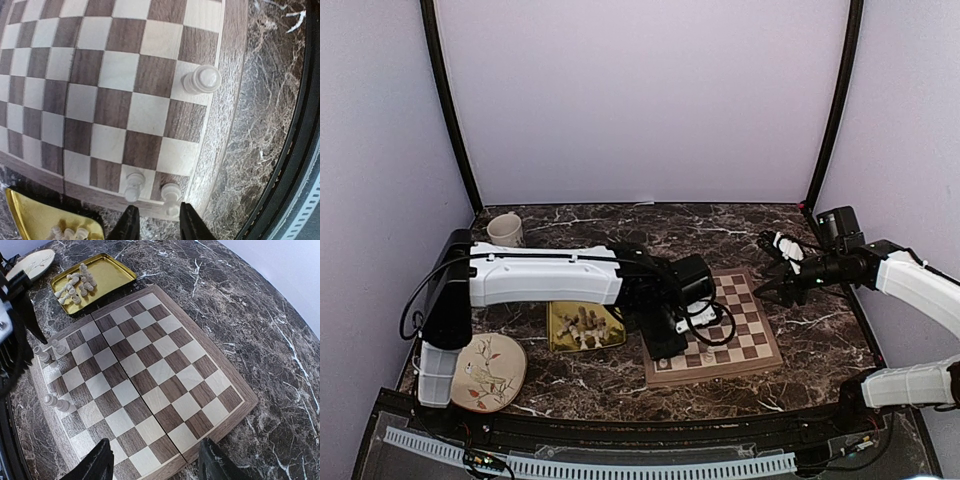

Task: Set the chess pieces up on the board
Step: Place the rook at a1, then pick up the king from the storage box.

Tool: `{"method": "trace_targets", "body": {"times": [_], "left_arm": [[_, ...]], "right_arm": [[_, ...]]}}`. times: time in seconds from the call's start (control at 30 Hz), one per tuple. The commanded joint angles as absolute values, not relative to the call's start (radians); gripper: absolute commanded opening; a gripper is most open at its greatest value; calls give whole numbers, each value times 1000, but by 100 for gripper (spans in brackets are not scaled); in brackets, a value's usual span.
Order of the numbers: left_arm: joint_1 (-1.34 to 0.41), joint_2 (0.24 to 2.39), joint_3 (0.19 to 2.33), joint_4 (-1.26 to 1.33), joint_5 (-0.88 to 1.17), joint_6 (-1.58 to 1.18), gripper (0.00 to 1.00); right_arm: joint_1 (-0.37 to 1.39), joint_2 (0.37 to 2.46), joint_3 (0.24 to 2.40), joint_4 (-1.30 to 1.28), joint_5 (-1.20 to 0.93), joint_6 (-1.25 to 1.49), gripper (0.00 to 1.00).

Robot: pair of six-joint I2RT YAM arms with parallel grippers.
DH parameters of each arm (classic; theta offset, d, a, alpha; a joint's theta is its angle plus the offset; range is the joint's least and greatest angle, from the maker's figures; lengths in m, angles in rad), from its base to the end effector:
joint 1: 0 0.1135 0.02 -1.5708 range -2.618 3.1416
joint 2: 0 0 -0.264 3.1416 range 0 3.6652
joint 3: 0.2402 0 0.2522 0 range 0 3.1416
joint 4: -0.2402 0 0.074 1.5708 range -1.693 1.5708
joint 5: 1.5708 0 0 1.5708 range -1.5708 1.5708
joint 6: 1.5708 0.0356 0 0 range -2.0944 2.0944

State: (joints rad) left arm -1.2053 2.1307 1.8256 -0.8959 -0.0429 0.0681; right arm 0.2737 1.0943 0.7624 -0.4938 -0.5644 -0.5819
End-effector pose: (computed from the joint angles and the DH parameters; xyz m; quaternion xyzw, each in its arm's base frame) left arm 0.1628 -0.4211 0.2187 0.5811 0.7925 -0.0812 0.1662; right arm 0.2073 0.0780 0.2485 -0.4633 0.7719 0.2026 0.3853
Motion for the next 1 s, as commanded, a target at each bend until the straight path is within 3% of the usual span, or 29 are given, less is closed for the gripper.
{"method": "trace_targets", "body": {"times": [0.0,0.3,0.57,0.97], "left_arm": [[-1168,1943,1781,-841,-116,70,30],[-973,1735,1541,-726,-262,-153,38],[-818,1659,1323,-694,-207,-262,48],[-776,1826,1399,-759,-152,-233,47]], "right_arm": [[267,1101,803,-499,-572,-580,58],[267,1177,984,-635,-588,-629,58],[267,1159,849,-504,-686,-575,57],[261,1085,754,-457,-642,-583,58]]}}
